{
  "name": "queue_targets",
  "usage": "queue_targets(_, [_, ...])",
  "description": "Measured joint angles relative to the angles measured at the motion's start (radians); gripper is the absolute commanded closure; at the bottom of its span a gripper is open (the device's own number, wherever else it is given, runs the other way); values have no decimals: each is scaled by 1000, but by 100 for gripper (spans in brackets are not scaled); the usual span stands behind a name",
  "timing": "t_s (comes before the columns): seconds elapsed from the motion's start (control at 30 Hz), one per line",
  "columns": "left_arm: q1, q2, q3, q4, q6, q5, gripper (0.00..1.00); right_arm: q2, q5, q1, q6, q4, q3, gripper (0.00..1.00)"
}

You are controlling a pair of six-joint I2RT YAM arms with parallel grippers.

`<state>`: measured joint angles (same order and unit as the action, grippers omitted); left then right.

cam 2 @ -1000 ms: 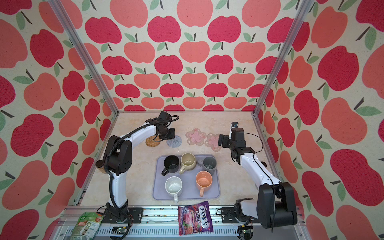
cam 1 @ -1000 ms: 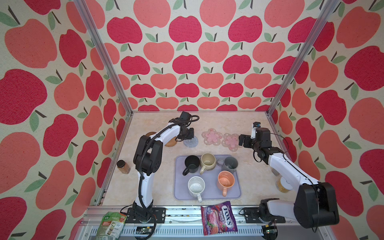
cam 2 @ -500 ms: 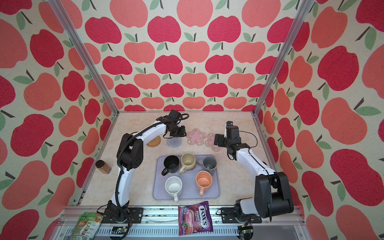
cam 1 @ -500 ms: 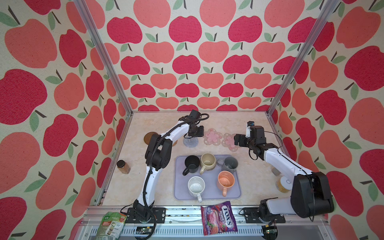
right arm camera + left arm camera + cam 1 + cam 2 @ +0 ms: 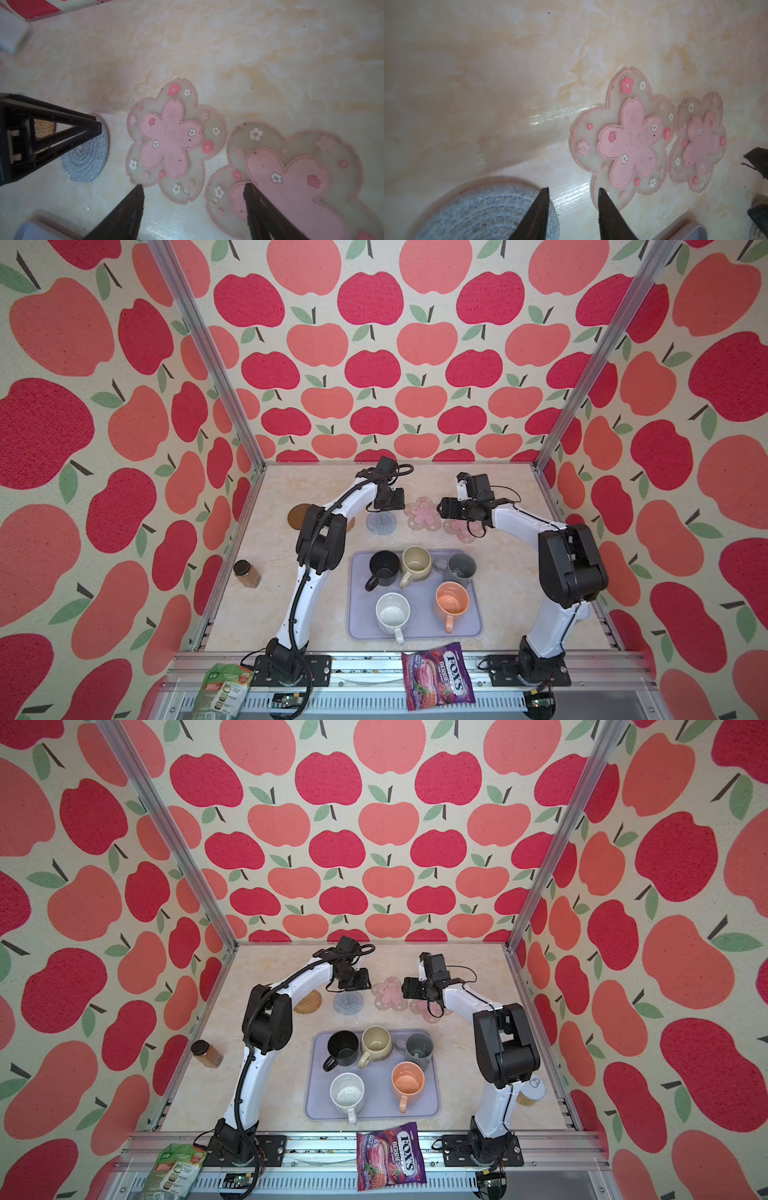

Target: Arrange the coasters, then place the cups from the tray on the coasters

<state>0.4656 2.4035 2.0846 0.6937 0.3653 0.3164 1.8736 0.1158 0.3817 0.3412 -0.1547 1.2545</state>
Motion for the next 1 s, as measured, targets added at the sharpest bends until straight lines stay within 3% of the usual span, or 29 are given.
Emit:
queue_targets(0.57, [-21, 55, 3, 3, -15, 120, 58, 77, 17, 35, 60, -90, 62, 25])
queue_targets(1.0, [-20, 58, 3, -10, -15, 145, 58, 186, 29, 37, 77, -94, 137, 26])
